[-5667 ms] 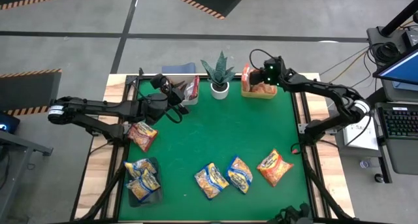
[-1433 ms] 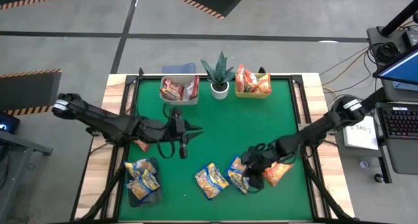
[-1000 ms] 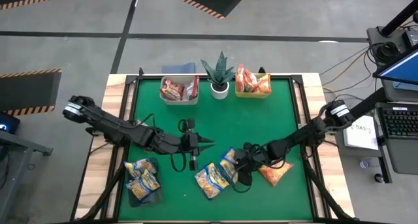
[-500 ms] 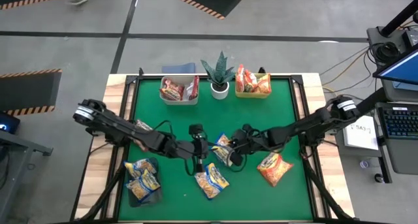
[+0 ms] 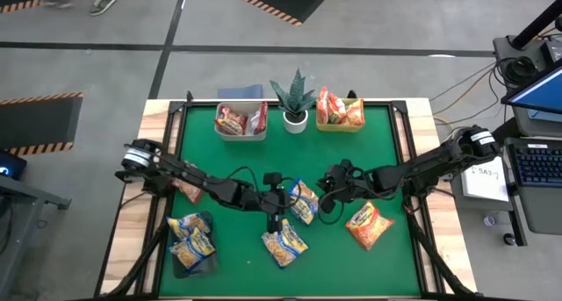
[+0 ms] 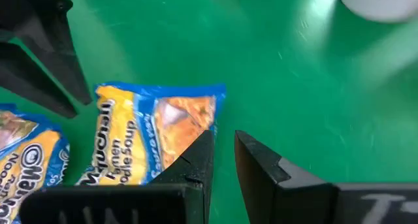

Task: Sort Maruchan noodles
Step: Put the center blue noodle pack into the black bin

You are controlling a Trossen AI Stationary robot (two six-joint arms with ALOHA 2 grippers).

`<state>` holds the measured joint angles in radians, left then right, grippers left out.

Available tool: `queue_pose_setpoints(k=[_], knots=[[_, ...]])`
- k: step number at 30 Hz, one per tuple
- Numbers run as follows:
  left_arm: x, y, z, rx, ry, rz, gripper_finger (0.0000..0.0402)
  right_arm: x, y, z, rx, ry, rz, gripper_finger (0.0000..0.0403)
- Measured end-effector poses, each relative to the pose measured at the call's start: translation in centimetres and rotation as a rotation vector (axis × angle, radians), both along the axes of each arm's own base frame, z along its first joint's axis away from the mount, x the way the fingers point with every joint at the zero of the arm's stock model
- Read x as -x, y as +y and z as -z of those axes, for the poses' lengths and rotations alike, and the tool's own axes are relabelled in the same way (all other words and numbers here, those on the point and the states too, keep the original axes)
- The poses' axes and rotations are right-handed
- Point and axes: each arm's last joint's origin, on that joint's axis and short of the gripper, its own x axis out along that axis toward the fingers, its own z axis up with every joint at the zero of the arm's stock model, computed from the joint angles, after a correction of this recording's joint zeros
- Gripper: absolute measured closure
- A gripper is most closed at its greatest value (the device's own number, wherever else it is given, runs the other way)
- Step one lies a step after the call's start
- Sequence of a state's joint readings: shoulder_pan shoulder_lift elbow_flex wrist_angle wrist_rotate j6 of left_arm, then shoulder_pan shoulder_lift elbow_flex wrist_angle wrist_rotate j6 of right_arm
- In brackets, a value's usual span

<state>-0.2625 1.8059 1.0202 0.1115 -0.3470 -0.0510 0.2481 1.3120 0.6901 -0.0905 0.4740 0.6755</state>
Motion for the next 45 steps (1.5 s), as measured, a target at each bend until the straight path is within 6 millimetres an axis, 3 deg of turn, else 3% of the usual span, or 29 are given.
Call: queue_pose_setpoints(k=[9,23,29,34,45], knots=[[-0.5,1.1,1.5,0.034,0.040,-0.037,0.0363,1.2,-0.2,1.8,-0.141,-0.002,0.090,0.0336],[-0.3,1.4,2.0,0.067,0.096,-0.005,0.0363,0.5,0.5,2.1,-0.300,-0.020,-0.018,0.0144],[0.1,2.0,2.7,0.086,0.121,-0.040,0.0363,0.1,0.3,2.3,-0.317,-0.045,0.003,0.0088],[0.4,2.1,3.1,0.092,0.143,-0.053,0.0363,-0.1,0.2,2.7,-0.327,-0.054,0.013,0.0070],[0.9,2.5,3.6,0.120,0.171,-0.100,0.0363,-1.8,0.0,4.8,-0.389,-0.087,0.003,0.0071]])
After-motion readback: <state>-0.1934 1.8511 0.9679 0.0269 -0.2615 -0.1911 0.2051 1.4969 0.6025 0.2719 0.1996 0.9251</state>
